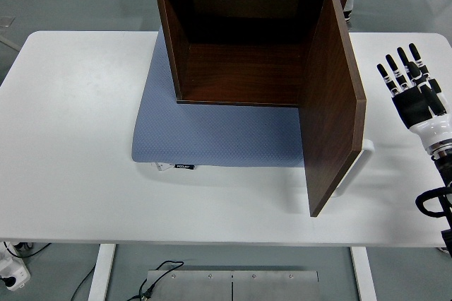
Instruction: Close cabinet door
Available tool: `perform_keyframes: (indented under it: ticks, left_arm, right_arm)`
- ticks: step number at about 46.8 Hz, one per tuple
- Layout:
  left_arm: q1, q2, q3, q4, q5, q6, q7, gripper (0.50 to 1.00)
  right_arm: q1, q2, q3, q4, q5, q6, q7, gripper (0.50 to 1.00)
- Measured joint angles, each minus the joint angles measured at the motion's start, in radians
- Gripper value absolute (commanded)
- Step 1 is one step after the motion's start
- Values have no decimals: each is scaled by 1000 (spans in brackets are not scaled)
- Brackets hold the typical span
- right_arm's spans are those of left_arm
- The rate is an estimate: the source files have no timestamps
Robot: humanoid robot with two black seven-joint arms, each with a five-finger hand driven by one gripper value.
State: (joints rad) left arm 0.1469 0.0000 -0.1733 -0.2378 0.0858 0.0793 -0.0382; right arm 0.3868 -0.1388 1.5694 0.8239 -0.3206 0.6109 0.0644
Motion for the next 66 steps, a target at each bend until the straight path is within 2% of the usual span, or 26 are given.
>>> perform_keyframes:
  ticks: [66]
  left_arm:
    - [13, 0, 0, 3, -2, 2, -6, 1000]
  right_arm:
    - [10, -45, 1, 5, 1, 0, 0, 1000]
